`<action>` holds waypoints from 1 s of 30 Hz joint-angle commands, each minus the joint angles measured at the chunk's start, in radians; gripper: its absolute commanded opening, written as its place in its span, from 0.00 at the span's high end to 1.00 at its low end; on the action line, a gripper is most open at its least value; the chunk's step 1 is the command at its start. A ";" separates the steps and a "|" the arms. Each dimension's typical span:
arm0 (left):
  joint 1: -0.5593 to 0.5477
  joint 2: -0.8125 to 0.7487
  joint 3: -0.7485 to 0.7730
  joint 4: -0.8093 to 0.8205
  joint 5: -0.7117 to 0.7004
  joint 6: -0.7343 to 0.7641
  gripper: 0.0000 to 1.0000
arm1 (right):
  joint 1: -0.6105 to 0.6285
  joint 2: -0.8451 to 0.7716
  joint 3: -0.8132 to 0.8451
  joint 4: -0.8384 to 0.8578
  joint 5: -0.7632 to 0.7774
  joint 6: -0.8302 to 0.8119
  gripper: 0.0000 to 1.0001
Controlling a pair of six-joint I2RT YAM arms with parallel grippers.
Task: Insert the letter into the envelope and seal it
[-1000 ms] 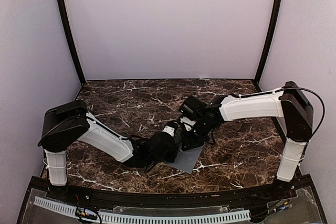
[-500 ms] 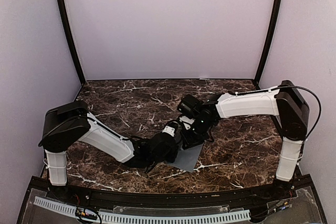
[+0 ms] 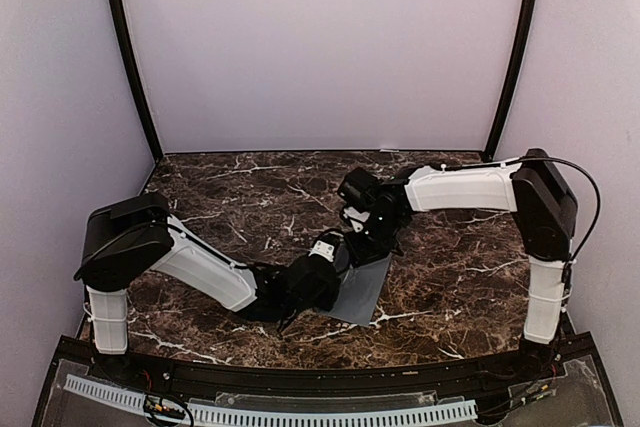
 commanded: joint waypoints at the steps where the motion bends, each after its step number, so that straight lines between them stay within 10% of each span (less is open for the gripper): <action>1: -0.016 0.001 0.012 -0.049 -0.012 0.018 1.00 | -0.036 0.098 0.008 -0.093 0.173 -0.005 1.00; 14: -0.016 0.007 0.025 -0.076 -0.032 -0.002 1.00 | -0.035 -0.039 0.153 -0.145 0.195 0.004 1.00; 30: -0.016 0.007 0.030 -0.084 -0.034 -0.010 1.00 | 0.085 -0.073 0.007 -0.056 -0.122 0.081 1.00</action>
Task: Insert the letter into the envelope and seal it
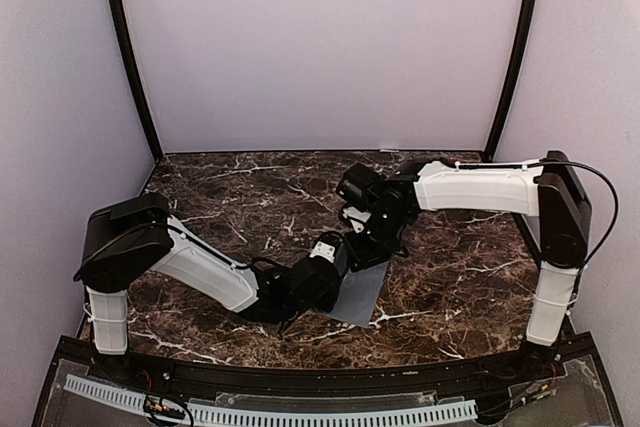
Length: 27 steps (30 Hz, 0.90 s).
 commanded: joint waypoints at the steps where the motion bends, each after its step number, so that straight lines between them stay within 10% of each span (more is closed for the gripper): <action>1: -0.006 0.005 0.014 -0.046 -0.001 -0.005 1.00 | 0.030 0.022 -0.019 0.060 -0.094 0.030 1.00; 27: -0.006 0.004 0.012 -0.038 0.000 0.005 1.00 | -0.015 0.117 -0.072 0.009 0.056 0.008 1.00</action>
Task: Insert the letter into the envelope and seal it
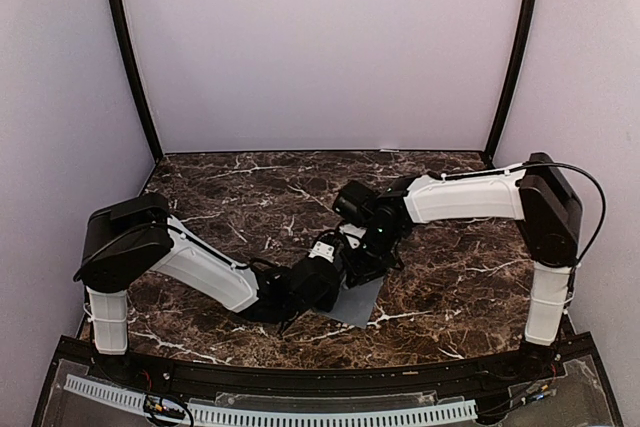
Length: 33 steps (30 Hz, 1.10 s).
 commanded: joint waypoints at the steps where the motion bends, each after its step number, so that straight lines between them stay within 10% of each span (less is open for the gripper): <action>1: -0.005 0.004 0.011 -0.030 0.012 0.020 1.00 | -0.037 0.067 0.000 -0.069 0.137 -0.020 1.00; 14: -0.008 0.004 0.011 -0.031 0.011 0.022 1.00 | -0.090 0.151 0.090 -0.098 0.273 -0.056 1.00; 33: -0.009 0.004 0.018 -0.047 -0.009 0.016 1.00 | 0.013 0.061 0.040 -0.093 -0.049 -0.045 1.00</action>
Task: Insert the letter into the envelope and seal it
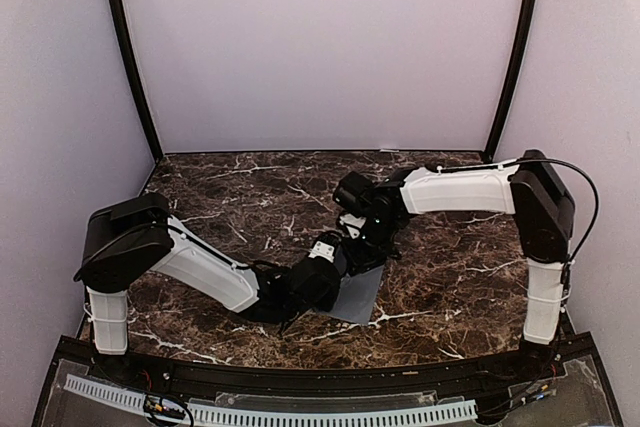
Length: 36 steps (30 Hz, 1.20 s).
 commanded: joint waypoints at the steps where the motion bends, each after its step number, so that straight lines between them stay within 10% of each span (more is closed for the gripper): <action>1: -0.008 0.002 0.013 -0.039 0.005 0.012 1.00 | 0.051 0.008 -0.040 -0.062 -0.095 0.011 1.00; 36: -0.018 0.004 0.016 -0.030 0.012 0.039 1.00 | -0.083 0.172 0.089 -0.102 0.136 -0.058 1.00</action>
